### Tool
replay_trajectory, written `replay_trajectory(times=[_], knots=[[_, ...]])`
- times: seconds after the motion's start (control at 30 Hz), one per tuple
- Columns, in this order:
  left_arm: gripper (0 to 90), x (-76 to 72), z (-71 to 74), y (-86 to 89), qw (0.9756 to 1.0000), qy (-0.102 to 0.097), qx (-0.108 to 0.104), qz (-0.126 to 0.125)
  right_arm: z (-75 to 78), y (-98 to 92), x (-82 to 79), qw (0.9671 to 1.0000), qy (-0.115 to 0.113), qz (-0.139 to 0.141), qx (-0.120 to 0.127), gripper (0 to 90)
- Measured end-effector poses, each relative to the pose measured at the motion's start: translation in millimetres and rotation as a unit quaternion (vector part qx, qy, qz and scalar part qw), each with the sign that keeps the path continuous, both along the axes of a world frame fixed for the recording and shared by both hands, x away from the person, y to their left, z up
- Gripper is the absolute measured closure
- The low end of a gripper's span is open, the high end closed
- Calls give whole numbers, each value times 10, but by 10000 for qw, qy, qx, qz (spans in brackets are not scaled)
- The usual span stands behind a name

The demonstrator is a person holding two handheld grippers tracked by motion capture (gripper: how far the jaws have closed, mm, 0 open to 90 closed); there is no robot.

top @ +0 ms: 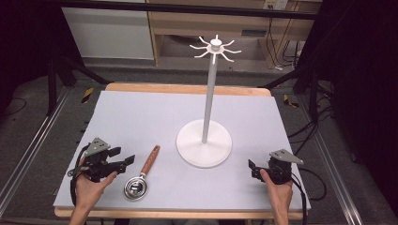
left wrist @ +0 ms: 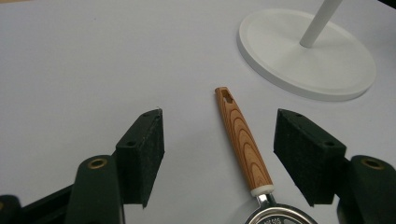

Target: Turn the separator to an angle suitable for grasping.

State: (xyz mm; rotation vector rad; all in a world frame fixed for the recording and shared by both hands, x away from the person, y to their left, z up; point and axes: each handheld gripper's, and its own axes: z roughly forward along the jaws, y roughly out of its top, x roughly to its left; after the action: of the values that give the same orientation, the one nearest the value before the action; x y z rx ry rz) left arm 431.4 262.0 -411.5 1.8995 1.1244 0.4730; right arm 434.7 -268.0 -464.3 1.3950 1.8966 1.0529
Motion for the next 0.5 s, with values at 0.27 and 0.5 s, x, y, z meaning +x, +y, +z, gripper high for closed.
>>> replay_trajectory(times=[0.27,0.5], knots=[[323,59,91,-101,9999,-47,97,-88,-11,23,7,10000,-33,50,-5,56],[318,125,119,-234,9997,11,164,-196,-13,30,10,10000,-34,81,-8,56]])
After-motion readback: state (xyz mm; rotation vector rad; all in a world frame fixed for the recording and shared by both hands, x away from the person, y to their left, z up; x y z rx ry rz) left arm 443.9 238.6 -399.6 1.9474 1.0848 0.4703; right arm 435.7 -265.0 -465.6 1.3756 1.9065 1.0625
